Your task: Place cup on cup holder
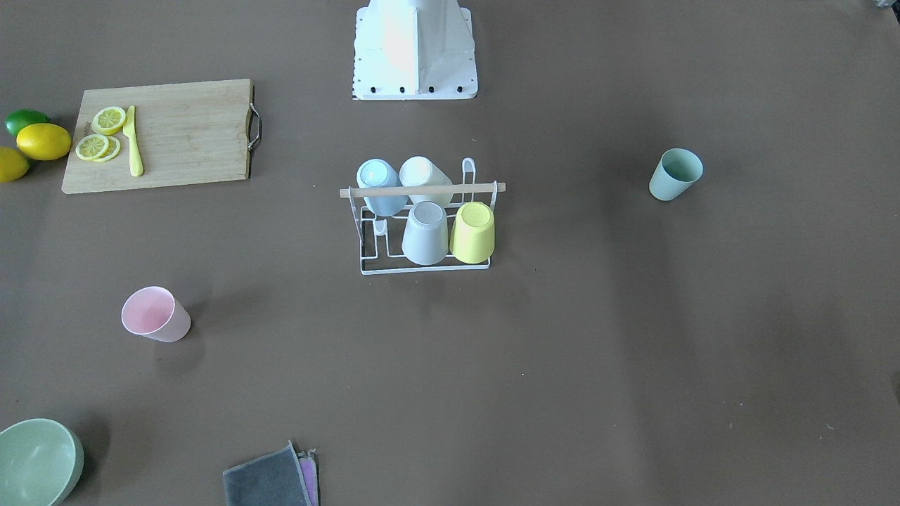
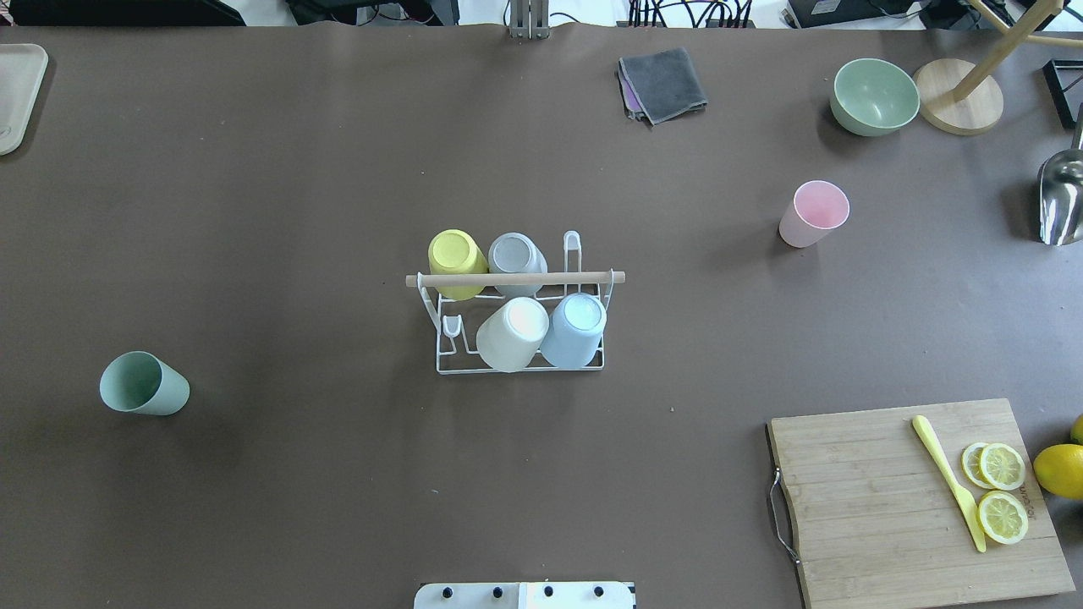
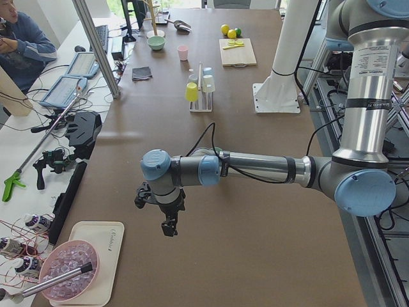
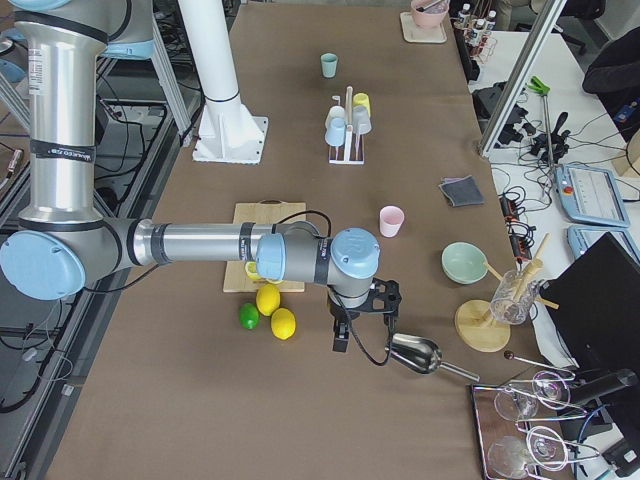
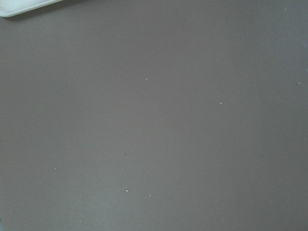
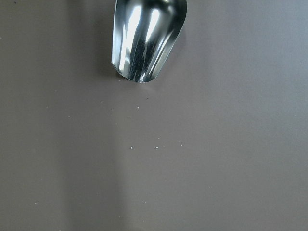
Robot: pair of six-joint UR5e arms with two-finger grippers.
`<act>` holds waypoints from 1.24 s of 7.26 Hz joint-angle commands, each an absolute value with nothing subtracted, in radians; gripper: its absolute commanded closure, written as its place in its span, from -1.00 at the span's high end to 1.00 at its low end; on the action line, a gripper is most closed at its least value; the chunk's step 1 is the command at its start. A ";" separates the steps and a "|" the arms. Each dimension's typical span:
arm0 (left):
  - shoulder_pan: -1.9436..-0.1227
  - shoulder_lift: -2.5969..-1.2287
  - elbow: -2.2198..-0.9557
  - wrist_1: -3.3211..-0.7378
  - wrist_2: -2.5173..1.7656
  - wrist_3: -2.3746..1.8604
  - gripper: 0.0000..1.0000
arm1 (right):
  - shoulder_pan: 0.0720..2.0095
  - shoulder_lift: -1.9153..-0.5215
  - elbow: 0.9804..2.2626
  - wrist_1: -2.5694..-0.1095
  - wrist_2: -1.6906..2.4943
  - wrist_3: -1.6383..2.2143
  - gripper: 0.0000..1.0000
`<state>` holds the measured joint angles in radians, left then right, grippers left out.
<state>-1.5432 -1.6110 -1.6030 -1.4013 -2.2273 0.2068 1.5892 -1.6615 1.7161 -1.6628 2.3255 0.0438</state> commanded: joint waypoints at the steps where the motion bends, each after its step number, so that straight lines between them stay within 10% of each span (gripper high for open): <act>1: -1.537 -1.672 -1.612 -1.254 -2.227 0.207 0.99 | 1.589 -1.661 1.715 -1.663 2.326 0.046 1.00; 9: -1.413 -1.894 -1.590 -0.781 -2.180 0.460 0.98 | 1.595 -1.641 1.755 -1.664 2.306 0.049 1.00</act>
<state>-1.4063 -1.8660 -1.5898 -0.8417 -2.1954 0.4403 1.5945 -1.6521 1.7254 -1.6631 2.3184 0.0458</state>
